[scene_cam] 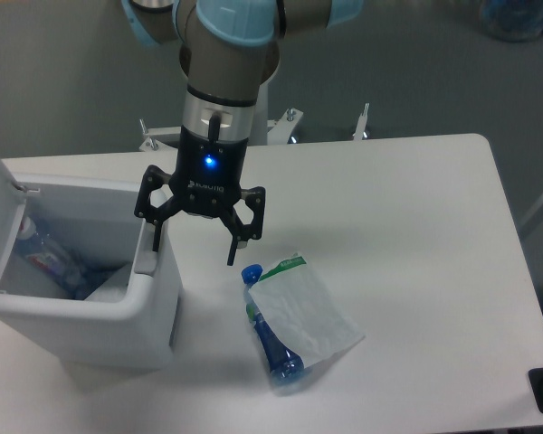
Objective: Open the trash can
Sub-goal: 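Hold the gripper on the button while the white lid pops open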
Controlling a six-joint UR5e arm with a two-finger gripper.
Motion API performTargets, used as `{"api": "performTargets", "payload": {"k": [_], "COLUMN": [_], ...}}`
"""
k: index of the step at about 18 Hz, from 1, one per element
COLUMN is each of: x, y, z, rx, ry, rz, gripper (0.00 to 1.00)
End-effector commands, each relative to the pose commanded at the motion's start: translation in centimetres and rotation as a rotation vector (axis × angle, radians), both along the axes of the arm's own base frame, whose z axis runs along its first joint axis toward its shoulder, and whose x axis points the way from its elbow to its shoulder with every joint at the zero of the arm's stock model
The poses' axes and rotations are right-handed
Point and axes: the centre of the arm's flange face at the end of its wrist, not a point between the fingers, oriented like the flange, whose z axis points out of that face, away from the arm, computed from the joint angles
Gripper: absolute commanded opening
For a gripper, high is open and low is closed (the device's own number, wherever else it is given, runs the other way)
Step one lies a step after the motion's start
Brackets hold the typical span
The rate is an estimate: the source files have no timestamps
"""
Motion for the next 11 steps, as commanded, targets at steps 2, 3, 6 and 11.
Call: {"api": "performTargets", "payload": {"k": [2, 3, 6, 11], "x": [0.0, -0.3, -1.0, -4.6], "y": [-0.1, -0.3, -0.4, -2.8], "z": [1.1, 1.1, 2.1, 1.6], "rx": [0.013, 0.013, 0.019, -0.096], "ry": [0.017, 0.022, 0.061, 0.211], "rz": [0.000, 0.002, -0.009, 0.030], "gripper": [1.00, 1.00, 1.00, 1.00]}}
